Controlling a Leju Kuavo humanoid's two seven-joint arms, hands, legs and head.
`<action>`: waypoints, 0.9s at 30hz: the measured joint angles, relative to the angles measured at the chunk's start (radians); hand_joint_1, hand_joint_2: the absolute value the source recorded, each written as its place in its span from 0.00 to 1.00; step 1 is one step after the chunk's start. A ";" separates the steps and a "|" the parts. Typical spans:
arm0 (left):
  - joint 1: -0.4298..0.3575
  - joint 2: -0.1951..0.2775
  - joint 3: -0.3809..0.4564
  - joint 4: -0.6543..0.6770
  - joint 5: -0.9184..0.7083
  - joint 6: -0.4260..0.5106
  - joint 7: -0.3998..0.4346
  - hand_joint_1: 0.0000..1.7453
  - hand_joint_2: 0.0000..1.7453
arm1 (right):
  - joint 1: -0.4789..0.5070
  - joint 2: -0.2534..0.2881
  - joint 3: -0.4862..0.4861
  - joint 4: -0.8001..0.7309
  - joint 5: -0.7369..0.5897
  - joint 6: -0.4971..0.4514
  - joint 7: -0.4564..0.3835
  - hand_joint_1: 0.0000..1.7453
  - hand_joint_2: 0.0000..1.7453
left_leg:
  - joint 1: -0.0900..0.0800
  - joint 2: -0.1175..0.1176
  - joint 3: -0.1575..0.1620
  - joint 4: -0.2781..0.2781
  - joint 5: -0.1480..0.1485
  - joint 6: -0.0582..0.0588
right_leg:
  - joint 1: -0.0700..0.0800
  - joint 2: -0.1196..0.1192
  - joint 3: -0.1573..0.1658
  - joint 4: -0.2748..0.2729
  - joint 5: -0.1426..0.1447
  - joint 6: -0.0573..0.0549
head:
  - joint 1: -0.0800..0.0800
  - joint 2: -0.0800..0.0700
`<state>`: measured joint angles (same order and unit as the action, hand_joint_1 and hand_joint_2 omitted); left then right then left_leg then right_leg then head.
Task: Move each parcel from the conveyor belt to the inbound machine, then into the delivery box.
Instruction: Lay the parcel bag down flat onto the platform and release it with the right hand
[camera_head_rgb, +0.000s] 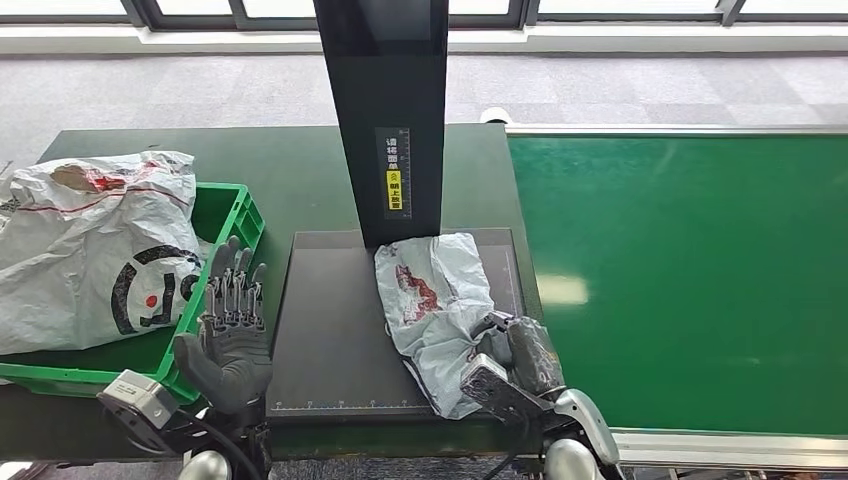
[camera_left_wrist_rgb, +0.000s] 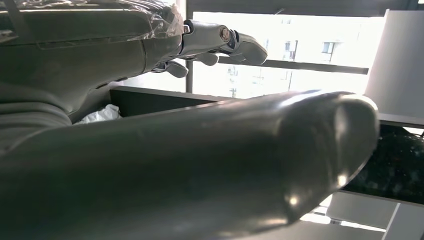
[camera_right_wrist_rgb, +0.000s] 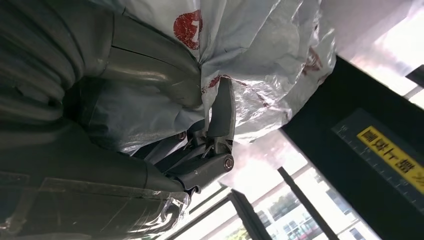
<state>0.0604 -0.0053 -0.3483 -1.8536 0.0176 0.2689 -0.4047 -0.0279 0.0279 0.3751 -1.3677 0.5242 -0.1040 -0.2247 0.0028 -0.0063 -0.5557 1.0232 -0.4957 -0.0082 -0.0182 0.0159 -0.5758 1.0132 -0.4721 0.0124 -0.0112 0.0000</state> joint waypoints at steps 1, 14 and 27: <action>0.000 -0.001 0.000 0.000 -0.004 0.000 0.002 0.00 0.00 | -0.006 0.005 0.005 0.002 -0.010 0.009 -0.002 0.31 1.00 | 0.000 0.000 0.000 0.000 0.000 0.000 | 0.000 0.000 0.000 0.000 0.000 0.000 | 0.000 0.000; -0.008 -0.022 -0.011 0.000 -0.053 0.005 0.029 0.00 0.00 | -0.089 0.066 0.043 -0.038 -0.133 0.080 0.008 0.00 1.00 | 0.000 0.000 0.000 0.000 0.000 0.000 | 0.000 0.000 0.000 0.000 0.000 0.000 | 0.000 0.000; -0.032 -0.045 -0.013 0.000 -0.064 0.024 0.049 0.00 0.00 | -0.145 0.105 0.053 -0.042 -0.223 0.120 0.021 0.00 1.00 | 0.000 -0.001 -0.001 0.000 0.000 0.000 | 0.000 0.000 0.000 0.000 0.000 0.000 | 0.000 0.000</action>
<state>0.0288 -0.0499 -0.3613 -1.8538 -0.0461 0.2928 -0.3562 -0.1734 0.1334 0.4281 -1.4094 0.3013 0.0158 -0.2041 0.0029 -0.0069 -0.5563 1.0232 -0.4954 -0.0085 -0.0182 0.0160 -0.5762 1.0135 -0.4719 0.0122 -0.0111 0.0000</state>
